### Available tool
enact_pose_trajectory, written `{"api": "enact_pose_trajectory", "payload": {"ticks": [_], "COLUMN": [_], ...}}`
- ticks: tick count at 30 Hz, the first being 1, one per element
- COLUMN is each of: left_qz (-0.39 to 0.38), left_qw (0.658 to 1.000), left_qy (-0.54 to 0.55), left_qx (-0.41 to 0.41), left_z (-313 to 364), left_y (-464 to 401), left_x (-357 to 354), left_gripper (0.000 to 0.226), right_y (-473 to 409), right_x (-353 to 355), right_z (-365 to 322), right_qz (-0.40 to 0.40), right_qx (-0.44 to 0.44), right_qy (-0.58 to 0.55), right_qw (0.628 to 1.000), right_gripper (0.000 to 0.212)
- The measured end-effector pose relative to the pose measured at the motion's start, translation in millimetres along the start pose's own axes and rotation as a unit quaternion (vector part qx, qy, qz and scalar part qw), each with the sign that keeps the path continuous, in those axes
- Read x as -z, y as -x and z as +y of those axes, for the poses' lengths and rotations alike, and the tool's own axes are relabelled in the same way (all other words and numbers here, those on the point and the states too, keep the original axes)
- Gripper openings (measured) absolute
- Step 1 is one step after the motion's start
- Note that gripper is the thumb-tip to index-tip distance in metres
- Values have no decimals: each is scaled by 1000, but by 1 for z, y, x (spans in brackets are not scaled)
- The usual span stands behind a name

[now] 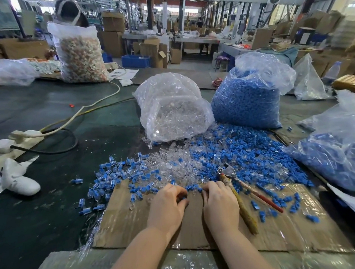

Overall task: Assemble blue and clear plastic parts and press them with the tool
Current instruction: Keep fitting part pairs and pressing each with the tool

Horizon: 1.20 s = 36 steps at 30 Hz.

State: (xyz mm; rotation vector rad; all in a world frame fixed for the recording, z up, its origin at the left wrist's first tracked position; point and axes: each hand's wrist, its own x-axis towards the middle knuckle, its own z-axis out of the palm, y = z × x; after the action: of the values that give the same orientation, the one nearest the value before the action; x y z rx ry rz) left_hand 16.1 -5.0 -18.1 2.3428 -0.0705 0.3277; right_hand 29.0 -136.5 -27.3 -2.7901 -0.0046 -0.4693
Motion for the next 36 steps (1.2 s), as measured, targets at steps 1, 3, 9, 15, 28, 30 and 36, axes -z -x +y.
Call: {"api": "enact_pose_trajectory", "payload": {"ticks": [1,3,9,15,28,30,36], "left_qz": [0,9,92,0,82,94,122], "left_qw": [1000,1000,995,985,996,995,992], "left_qy": [1,6,-27,-170,-27,-10,10], "left_qx": [1,2,2,7,-18,-13,5], "left_z": [2,4,6,2,7,10,10], "left_y": [-2,-6,-25,-47,-30,-23,-1], "left_x": [-1,-2,0,-1,-1,0,-6], "left_gripper": [23,22,18,44,15,16,12], "right_y": [1,2,4,4,8,9,10], "right_x": [0,-1,-1,-2,3,5,5], "right_z": [0,0,-1,0,-3,-3,-3], "right_qz": [5,7,20,16,49,66,79], "right_qx": [-2,-7,-3,-2,0,2,-3], "right_qy": [-7,-13,-23,-17,-63,-77,-93], "right_qw": [1000,1000,1000,1000,997,995,993], "right_gripper": [14,12,11,11,8,5,8]}}
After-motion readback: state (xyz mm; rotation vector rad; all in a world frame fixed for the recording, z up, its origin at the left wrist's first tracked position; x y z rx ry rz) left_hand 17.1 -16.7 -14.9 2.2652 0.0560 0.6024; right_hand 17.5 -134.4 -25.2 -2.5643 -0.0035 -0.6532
